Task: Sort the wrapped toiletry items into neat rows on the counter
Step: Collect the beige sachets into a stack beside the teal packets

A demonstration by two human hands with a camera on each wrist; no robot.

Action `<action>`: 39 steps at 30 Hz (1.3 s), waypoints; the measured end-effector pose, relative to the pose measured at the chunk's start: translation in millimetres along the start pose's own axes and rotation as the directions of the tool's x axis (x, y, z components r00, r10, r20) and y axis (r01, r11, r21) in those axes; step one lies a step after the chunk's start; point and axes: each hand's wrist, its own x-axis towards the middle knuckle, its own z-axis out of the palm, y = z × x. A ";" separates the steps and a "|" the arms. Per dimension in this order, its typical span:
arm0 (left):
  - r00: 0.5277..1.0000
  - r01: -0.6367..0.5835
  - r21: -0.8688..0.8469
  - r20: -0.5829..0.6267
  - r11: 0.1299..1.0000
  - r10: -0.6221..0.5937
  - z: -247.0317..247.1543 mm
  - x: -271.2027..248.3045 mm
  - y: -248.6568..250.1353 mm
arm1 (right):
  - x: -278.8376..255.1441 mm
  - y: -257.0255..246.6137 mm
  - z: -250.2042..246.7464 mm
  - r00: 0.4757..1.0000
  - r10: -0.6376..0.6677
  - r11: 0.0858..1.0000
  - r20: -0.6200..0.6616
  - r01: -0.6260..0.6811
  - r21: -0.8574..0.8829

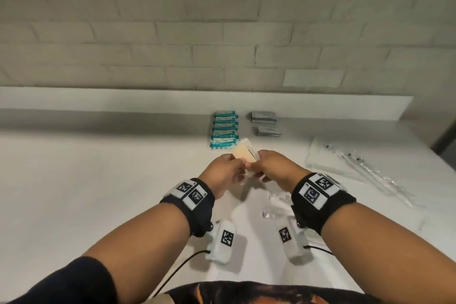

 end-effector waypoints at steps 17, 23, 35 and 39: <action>0.969 0.157 0.335 -0.236 0.929 -0.078 49.6 105.3 5.7 | 90.8 53.5 -62.6 0.921 0.327 0.928 -0.213 -0.270 0.256; 0.948 0.176 0.485 -0.317 0.857 -0.016 39.6 129.9 10.5 | 123.6 45.4 -61.5 0.936 0.301 0.951 -0.182 -0.280 0.133; 0.930 0.196 0.689 -0.357 0.697 0.091 43.8 122.3 10.5 | 124.9 39.4 -61.6 0.949 0.281 0.959 -0.142 -0.283 0.006; 0.923 0.173 0.573 -0.378 0.801 0.071 39.8 108.9 11.5 | 93.0 32.0 -79.5 0.952 0.305 0.934 -0.039 -0.291 0.209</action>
